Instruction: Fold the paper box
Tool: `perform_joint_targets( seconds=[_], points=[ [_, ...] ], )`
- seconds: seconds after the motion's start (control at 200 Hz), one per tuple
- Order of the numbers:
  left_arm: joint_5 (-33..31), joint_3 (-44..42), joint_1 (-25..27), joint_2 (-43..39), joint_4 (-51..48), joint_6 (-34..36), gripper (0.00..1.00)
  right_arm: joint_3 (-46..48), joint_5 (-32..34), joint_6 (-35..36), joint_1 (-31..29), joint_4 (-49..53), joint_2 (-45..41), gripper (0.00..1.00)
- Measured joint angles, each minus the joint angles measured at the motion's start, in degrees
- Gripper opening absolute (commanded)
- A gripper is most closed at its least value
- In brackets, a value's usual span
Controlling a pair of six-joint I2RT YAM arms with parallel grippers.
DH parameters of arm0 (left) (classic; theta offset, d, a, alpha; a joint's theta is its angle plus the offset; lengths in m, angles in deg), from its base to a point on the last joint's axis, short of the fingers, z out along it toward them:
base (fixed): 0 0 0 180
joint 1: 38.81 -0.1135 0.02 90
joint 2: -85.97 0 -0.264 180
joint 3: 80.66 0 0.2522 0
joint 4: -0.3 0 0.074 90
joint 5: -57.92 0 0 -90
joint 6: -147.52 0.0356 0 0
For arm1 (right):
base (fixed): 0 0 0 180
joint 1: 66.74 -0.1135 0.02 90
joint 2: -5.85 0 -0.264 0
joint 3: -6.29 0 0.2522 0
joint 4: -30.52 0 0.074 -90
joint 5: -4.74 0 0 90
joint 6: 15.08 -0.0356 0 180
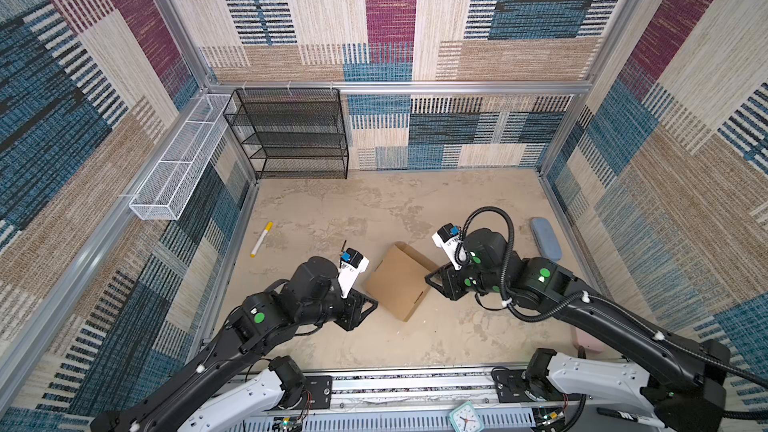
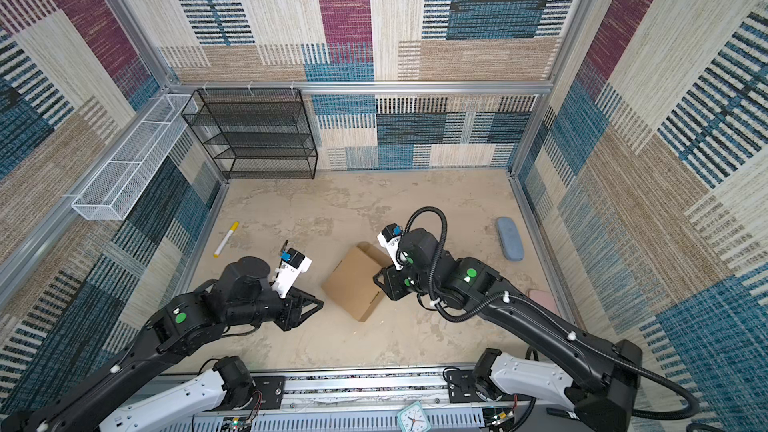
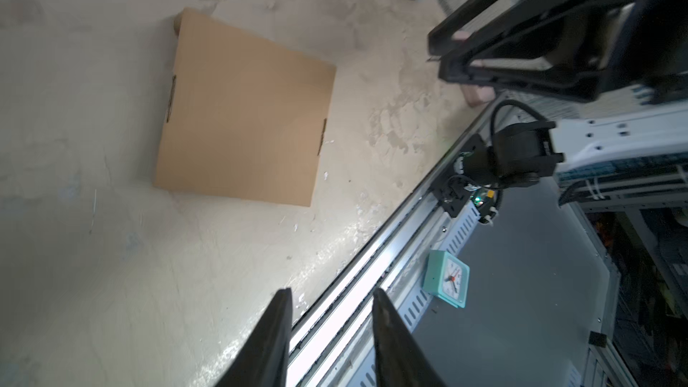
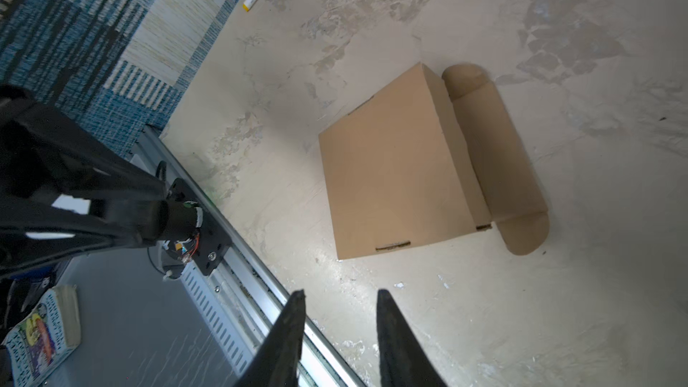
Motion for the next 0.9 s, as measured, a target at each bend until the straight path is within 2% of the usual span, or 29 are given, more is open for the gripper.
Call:
perform_joint_targets(
  seconds=[0.095,0.18,0.325,0.476,0.706,0.901],
  points=[
    [-2.14,1.57,-0.15,3.98,0.52,-0.96,0.41,1.66,-3.54,0.81,6.93,-2.43,2.49,0.38],
    [-4.35,7.32,-0.28,12.31,1.88,-0.98,0.41,1.66,-5.16,1.09,10.75,-5.27,4.92,0.39],
    [-6.73,14.21,-1.92,24.65,3.87,-0.33,0.42,2.56,-10.99,0.63,11.30,-13.00,8.11,0.37],
    [-6.58,15.89,-4.48,33.16,5.29,0.07,0.42,4.31,-15.87,-0.74,11.37,-19.23,13.22,0.36],
    [-4.81,15.76,-6.21,42.01,9.68,0.04,0.42,11.52,-17.84,-2.84,11.61,-27.52,20.70,0.29],
    [-2.51,14.82,-6.69,49.05,12.09,0.00,0.42,17.51,-18.32,-4.79,12.79,-35.69,23.63,0.27]
  ],
)
